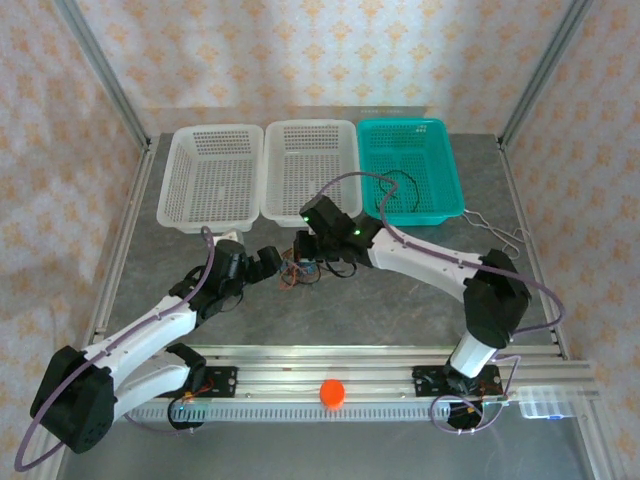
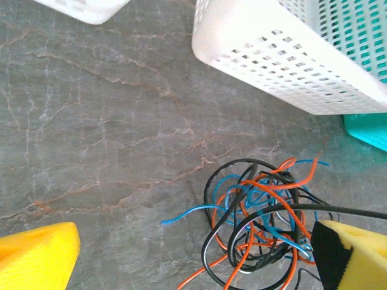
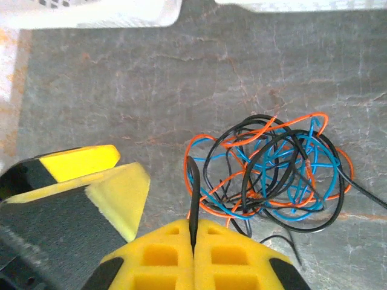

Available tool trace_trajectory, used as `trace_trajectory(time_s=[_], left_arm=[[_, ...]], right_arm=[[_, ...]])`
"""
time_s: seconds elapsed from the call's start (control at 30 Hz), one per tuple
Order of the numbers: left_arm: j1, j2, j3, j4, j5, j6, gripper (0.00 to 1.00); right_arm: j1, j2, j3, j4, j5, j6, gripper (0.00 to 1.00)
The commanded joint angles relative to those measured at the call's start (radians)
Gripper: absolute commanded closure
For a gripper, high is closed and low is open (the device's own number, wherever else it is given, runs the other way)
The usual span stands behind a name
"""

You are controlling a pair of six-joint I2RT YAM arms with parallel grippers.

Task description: Untangle the cables

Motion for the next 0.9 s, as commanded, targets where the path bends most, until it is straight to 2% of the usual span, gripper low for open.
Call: trace_trajectory(time_s=[0.0, 0.23, 0.53, 0.87], left_arm=[[-0.004, -0.013, -0.009, 0.052, 0.013, 0.039, 0.01], [-0.005, -0.004, -0.044, 0.118, 0.067, 0.055, 0.01], [-0.006, 0.075, -0.045, 0.205, 0.128, 0.044, 0.01], [-0.006, 0.220, -0.004, 0.235, 0.081, -0.006, 0.03]], right_arm=[[0.004, -0.048, -0.028, 0.052, 0.057, -0.006, 1.00], [0.003, -0.066, -0.035, 0.063, 0.095, -0.043, 1.00], [-0.001, -0.064, -0.037, 0.080, 0.055, -0.055, 1.00], [-0.004, -0.071, -0.012, 0.077, -0.011, -0.050, 1.00]])
